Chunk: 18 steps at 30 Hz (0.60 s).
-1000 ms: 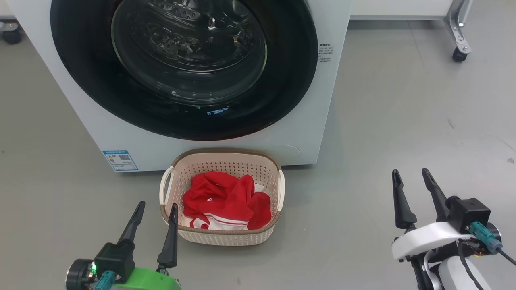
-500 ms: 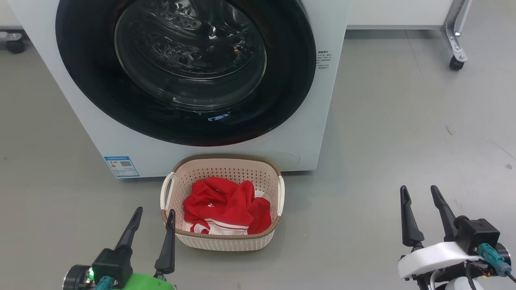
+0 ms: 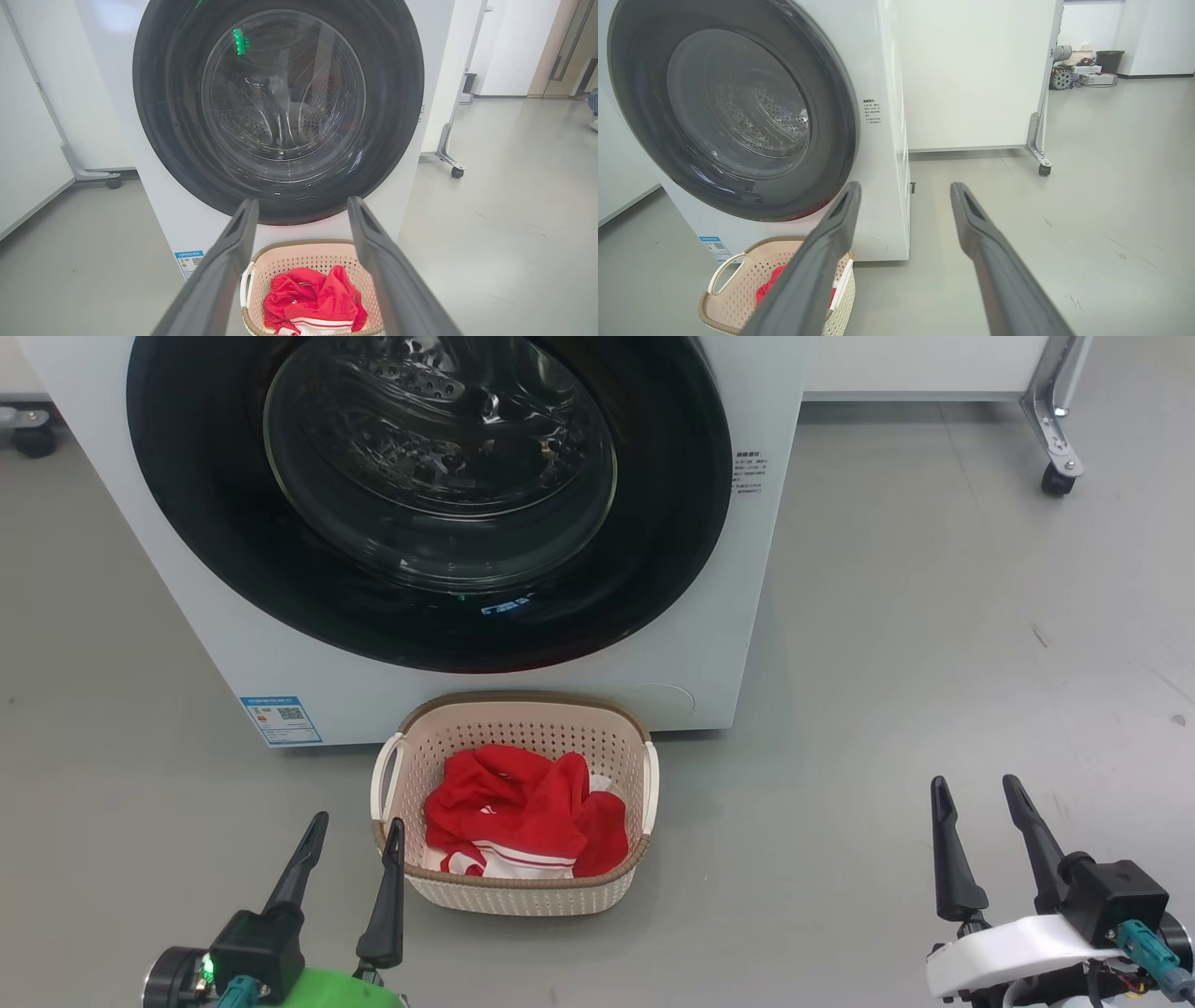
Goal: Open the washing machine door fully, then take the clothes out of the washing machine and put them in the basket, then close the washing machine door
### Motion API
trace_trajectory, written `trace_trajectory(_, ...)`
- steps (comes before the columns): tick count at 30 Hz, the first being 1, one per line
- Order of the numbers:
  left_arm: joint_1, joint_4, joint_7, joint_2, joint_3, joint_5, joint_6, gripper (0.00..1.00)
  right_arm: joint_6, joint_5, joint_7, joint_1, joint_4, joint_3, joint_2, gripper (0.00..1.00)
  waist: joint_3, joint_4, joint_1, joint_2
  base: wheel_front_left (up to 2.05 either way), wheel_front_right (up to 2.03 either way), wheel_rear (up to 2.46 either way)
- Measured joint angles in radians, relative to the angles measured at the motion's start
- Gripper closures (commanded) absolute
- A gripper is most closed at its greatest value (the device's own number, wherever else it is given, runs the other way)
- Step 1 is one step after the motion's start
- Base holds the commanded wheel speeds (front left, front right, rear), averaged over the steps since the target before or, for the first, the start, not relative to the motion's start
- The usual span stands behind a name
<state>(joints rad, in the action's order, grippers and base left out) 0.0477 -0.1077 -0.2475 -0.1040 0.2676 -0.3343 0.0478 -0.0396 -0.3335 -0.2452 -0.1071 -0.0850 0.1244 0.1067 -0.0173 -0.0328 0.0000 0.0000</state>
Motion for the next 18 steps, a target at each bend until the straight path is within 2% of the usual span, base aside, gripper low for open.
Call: trace_trajectory(18,0.005,0.014,0.001,0.0,-0.001,0.0,0.009,0.0,-0.015,0.001,0.024,-0.027,0.062,-0.001,0.013,0.0,-0.005,-0.005,0.0,0.0,0.0,0.0,0.0)
